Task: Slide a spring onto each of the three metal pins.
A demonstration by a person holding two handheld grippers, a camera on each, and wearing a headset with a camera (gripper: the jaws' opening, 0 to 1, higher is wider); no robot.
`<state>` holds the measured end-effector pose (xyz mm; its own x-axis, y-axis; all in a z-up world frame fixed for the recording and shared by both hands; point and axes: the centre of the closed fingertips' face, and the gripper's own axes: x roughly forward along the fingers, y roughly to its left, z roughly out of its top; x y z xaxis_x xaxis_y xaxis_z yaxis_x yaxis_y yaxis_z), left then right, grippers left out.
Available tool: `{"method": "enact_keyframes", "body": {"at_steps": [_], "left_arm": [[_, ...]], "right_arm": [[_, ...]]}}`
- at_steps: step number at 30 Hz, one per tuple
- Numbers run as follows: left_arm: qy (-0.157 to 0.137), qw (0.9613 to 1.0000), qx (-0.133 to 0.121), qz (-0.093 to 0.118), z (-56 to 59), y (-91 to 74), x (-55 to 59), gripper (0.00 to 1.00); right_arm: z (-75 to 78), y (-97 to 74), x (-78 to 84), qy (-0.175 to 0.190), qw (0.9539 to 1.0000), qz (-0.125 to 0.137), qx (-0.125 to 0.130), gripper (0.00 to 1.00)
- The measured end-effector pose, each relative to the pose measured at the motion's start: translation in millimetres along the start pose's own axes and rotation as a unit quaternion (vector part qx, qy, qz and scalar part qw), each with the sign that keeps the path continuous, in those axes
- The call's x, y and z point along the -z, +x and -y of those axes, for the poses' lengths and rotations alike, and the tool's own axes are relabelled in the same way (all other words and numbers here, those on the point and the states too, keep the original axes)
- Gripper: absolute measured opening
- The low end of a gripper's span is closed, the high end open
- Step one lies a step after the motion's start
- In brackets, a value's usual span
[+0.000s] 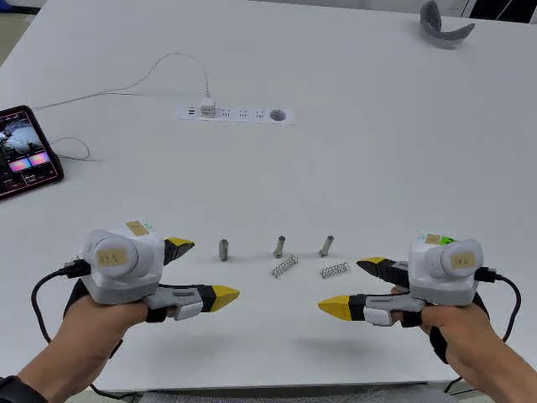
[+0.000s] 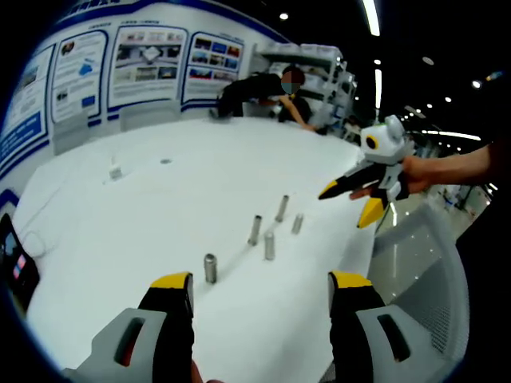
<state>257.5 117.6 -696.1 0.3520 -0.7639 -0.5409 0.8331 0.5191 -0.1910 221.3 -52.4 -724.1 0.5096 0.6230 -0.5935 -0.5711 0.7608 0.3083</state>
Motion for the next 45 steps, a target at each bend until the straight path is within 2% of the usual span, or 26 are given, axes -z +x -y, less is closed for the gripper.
{"method": "enact_keyframes", "body": {"at_steps": [3, 8, 19, 33, 45], "left_arm": [[0.01, 0.9999, 0.01, -0.001, 9.2, 5.1, -5.7, 0.7], [0.021, 0.9995, 0.023, -0.004, 17.8, 15.1, -10.4, 0.7], [0.037, 0.9981, 0.044, -0.021, 33.8, 36.0, -8.3, 0.7], [0.043, 0.9961, 0.059, -0.051, 40.7, 72.5, -0.1, 0.69], [0.036, 0.9952, 0.057, -0.071, 38.0, 102.2, 14.4, 0.64]], "right_arm": [[1.5, -2.9, 1.0, 0.002, 1.0, 0.003, 0.002, 0.78], [2.4, -7.0, 2.4, 0.004, 1.0, 0.004, 0.005, 0.78], [4.6, -12.8, 5.1, 0.008, 0.9999, 0.006, 0.005, 0.79], [5.3, -20.9, 6.7, 0.015, 0.9997, 0.014, 0.009, 0.79], [4.8, -27.6, 12.2, 0.026, 0.9995, 0.016, 0.011, 0.79]]}}
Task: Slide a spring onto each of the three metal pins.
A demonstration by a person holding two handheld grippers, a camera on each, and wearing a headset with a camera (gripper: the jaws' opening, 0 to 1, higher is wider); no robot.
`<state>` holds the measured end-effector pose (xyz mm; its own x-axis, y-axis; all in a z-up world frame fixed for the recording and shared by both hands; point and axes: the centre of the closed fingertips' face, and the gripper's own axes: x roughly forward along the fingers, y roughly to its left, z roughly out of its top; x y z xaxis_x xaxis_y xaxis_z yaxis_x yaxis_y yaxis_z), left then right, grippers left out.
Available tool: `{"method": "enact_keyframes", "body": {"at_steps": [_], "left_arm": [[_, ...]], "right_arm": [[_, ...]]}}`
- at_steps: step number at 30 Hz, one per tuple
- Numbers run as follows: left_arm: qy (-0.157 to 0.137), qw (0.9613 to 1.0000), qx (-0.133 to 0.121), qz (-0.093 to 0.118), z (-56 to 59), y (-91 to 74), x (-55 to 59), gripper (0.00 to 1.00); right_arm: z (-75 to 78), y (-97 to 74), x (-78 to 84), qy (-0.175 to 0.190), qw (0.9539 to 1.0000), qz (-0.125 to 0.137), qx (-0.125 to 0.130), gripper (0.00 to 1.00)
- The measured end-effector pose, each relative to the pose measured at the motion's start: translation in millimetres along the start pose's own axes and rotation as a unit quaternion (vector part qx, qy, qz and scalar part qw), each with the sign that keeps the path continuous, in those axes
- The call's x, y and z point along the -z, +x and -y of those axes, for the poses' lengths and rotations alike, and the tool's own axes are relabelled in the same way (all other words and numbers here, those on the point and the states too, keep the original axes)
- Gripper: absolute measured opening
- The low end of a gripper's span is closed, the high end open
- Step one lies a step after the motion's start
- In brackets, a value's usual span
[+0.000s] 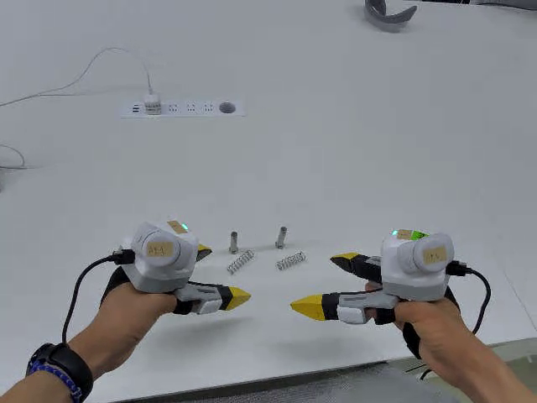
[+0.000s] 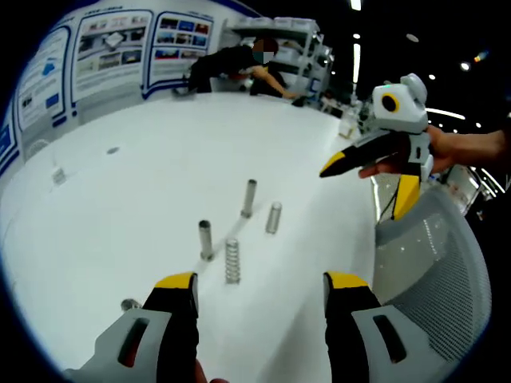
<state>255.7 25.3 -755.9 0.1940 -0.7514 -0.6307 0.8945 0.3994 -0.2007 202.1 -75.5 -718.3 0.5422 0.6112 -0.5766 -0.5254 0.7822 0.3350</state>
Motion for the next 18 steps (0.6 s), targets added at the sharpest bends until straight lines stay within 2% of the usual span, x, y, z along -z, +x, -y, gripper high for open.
{"method": "enact_keyframes", "body": {"at_steps": [6, 18], "left_arm": [[-0.004, 0.9999, -0.002, -0.01, -2.7, 12.9, 7.8, 0.6], [-0.015, 0.9996, -0.015, -0.016, -13.1, 28.4, 13.8, 0.48]], "right_arm": [[-0.3, -1.5, 2.0, 0.004, 1.0, 0.0, 0.0, 0.79], [0.2, -2.5, 3.5, 0.007, 1.0, -0.002, -0.002, 0.79]]}}
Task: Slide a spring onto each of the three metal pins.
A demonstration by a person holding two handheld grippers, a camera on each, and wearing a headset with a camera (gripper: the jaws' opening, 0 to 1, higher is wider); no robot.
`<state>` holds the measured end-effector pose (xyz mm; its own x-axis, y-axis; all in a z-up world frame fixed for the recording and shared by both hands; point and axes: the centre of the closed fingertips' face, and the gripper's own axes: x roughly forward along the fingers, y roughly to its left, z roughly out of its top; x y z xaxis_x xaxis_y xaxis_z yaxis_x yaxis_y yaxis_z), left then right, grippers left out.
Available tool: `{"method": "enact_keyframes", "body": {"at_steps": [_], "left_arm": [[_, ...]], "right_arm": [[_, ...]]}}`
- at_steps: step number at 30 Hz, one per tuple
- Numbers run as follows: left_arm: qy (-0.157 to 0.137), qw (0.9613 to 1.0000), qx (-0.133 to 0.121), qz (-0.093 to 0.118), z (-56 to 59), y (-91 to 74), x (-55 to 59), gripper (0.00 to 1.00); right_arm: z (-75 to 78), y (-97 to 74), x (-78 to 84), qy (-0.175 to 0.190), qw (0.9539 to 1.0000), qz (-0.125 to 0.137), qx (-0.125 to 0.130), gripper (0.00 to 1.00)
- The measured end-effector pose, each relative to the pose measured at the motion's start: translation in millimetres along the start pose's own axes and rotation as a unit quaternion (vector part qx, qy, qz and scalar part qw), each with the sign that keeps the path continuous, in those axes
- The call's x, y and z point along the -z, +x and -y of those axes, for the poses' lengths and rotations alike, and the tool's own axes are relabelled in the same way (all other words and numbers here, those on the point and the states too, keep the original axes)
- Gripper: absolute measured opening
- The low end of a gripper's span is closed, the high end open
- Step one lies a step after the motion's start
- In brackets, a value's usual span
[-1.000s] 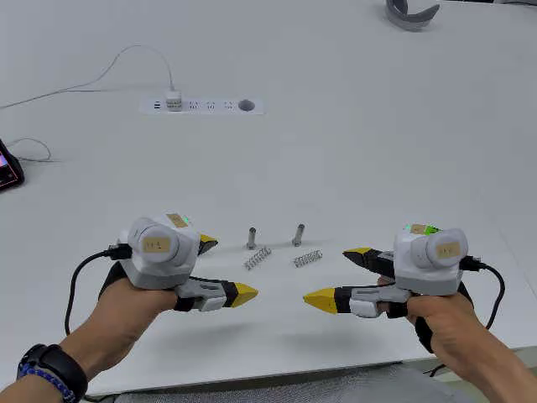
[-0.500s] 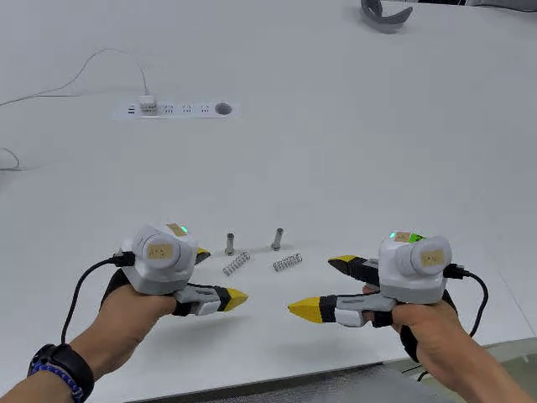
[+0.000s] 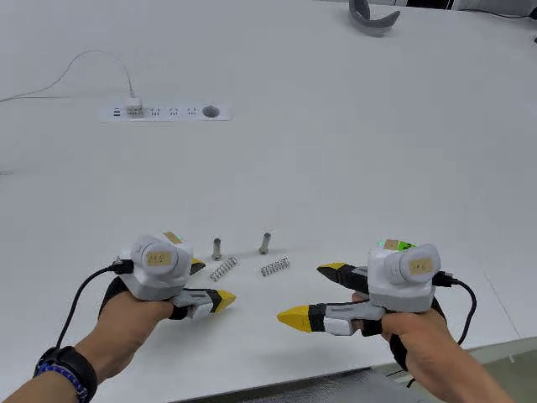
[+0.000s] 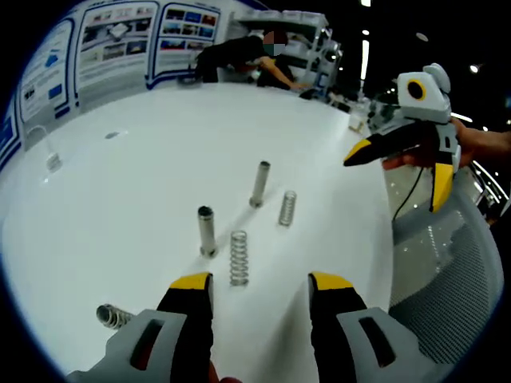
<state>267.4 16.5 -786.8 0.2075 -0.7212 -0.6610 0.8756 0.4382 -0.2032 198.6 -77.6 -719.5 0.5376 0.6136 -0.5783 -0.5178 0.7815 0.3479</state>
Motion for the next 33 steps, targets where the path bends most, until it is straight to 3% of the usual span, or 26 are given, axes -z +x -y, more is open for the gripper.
{"method": "enact_keyframes", "body": {"at_steps": [19, 28, 33], "left_arm": [[-0.016, 0.999, -0.04, 0.006, -17.4, 13.2, 3.9, 0.19], [-0.015, 0.9984, -0.051, 0.017, -19.5, 17.2, 0.1, 0.12], [0.0, 0.9983, -0.056, 0.013, -20.0, 17.5, 1.2, 0.11]], "right_arm": [[-1.4, 1.7, 5.4, 0.008, 0.9999, -0.005, -0.006, 0.78], [-1.6, 2.4, 7.9, 0.01, 0.9999, -0.008, -0.007, 0.78], [-2.4, 3.4, 7.6, 0.011, 0.9999, -0.007, -0.008, 0.78]]}}
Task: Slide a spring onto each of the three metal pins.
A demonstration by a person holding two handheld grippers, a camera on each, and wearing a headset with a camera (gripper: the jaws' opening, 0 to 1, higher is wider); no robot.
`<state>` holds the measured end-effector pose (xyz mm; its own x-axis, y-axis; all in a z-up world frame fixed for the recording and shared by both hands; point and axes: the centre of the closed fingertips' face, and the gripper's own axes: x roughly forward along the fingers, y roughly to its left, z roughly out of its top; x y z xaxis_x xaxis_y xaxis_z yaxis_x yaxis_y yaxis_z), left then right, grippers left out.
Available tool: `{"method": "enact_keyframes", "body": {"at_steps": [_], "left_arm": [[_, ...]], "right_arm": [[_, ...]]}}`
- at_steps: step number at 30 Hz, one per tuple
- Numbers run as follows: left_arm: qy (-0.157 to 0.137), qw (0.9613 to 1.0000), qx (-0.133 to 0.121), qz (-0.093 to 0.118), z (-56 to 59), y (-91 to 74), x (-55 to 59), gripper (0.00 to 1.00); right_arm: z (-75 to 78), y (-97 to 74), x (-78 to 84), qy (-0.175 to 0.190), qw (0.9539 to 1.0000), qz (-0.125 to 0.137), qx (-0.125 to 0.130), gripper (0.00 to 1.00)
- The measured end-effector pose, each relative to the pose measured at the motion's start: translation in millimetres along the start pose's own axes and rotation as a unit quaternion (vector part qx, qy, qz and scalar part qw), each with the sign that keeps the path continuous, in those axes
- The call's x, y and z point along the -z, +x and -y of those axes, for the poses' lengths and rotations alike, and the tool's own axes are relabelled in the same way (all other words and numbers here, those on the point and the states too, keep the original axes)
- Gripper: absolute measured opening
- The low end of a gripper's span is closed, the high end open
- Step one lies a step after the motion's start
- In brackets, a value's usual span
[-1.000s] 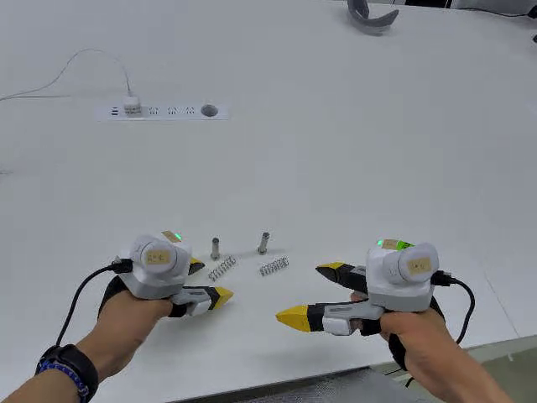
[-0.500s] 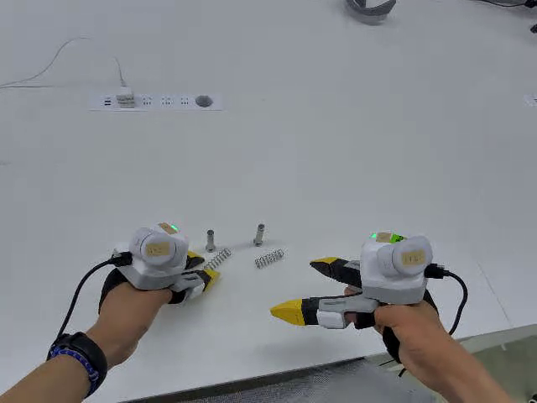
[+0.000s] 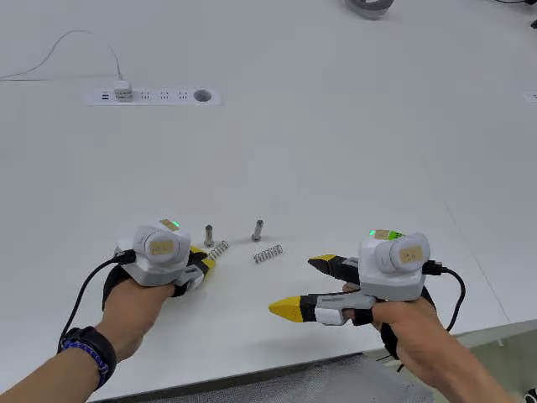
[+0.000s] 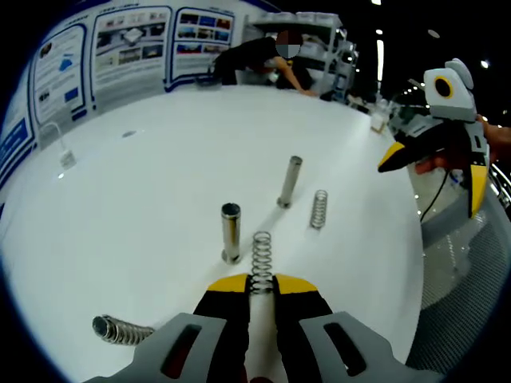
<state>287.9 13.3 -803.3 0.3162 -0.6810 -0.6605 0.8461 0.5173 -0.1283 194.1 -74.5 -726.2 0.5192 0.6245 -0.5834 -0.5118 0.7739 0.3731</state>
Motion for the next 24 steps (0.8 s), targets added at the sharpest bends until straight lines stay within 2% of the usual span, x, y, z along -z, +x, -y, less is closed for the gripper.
{"method": "enact_keyframes", "body": {"at_steps": [7, 15, 24], "left_arm": [[-0.003, 0.9999, 0.005, -0.009, 3.8, -8.2, 8.0, 0.11], [-0.006, 0.9999, 0.007, -0.009, 9.7, -22.6, 17.5, 0.1], [-0.014, 0.9999, 0.004, -0.008, 9.6, -42.7, 27.2, 0.1]], "right_arm": [[-2.8, 3.5, 0.2, 0.001, 1.0, 0.0, -0.005, 0.77], [-8.6, 9.0, -1.6, -0.002, 0.9999, -0.001, -0.014, 0.77], [-17.4, 15.5, -1.0, -0.002, 0.9997, -0.005, -0.025, 0.77]]}}
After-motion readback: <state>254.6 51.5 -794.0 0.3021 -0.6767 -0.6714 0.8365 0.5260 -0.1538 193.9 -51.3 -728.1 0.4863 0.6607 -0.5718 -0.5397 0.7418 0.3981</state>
